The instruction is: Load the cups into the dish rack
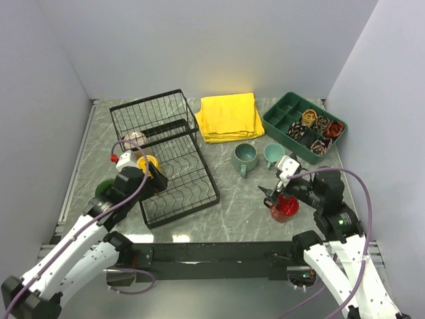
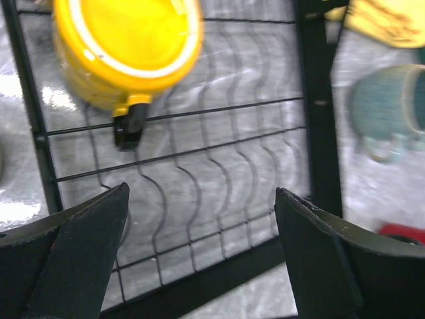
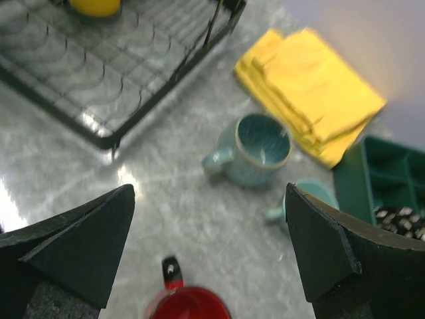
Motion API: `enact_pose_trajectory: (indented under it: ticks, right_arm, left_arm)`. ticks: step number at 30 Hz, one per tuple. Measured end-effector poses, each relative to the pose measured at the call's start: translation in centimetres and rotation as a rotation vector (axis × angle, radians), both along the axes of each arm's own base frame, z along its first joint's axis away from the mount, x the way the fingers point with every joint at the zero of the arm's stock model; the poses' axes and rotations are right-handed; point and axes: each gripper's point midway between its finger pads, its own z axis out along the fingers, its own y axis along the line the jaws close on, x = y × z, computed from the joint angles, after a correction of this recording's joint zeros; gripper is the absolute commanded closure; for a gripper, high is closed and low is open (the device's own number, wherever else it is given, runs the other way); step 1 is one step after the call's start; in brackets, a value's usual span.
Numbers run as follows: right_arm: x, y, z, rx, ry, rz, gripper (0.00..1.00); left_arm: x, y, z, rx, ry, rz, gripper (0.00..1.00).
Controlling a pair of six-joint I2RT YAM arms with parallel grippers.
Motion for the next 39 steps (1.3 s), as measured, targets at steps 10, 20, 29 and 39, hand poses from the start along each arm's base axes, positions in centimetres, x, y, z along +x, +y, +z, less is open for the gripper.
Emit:
enact_pose_trajectory:
  ticks: [10, 20, 29, 39]
  right_arm:
    - [-1.3, -3.4, -6.3, -0.230, 0.305, -0.031, 0.06]
    - [-3.8, -7.1, -10.7, -0.446, 0.607, -0.028, 0.19]
    - [-2.2, -9.2, -12.5, -0.523, 0.708, 0.022, 0.22]
    - [-0.4, -9.9, -14.1, -0.550, 0.669, 0.147, 0.27]
  left_arm:
    - [-1.7, -1.6, 3.1, -0.074, -0.066, -0.145, 0.03]
    - [-3.8, -3.5, 6.6, -0.140, -0.203, -0.346, 0.02]
    - [-4.7, -3.9, 8.9, -0.183, -0.303, -0.401, 0.01]
    - [-5.5, -3.8, 10.2, -0.215, -0.374, -0.418, 0.04]
